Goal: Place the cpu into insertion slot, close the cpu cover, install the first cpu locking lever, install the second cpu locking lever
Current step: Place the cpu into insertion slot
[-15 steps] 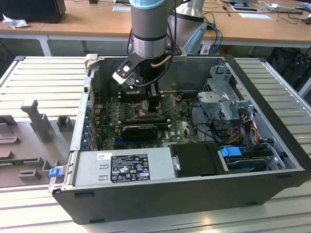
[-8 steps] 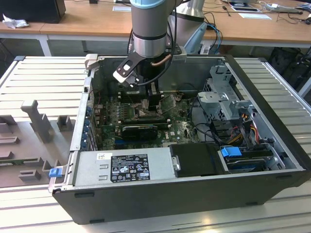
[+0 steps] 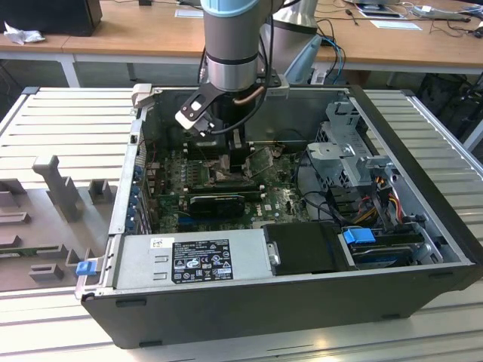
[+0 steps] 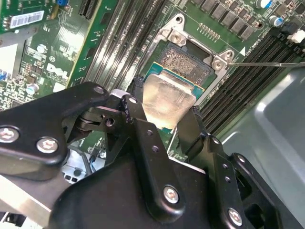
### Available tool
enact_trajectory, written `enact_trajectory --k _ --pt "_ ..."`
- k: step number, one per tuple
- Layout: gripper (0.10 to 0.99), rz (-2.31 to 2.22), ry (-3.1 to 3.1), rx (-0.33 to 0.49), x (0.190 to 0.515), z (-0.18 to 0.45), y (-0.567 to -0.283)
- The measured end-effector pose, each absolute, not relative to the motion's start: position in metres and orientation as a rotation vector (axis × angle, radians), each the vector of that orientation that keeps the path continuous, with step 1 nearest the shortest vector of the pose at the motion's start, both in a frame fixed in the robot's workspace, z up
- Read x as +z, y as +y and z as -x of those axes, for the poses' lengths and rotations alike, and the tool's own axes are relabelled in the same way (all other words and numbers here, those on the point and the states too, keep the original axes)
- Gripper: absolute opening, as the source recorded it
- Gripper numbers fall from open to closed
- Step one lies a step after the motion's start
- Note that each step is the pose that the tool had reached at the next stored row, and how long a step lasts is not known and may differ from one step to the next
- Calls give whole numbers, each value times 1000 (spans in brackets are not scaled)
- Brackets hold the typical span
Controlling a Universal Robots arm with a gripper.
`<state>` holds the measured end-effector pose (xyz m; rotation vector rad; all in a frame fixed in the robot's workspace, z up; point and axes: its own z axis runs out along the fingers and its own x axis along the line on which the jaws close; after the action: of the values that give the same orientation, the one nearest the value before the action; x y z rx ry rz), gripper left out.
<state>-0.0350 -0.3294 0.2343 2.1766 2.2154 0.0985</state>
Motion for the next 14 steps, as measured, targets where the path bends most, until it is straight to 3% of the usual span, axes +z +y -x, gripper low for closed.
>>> enact_trajectory --k 14 --pt "529 -2217 2175 99 211 42 -326"
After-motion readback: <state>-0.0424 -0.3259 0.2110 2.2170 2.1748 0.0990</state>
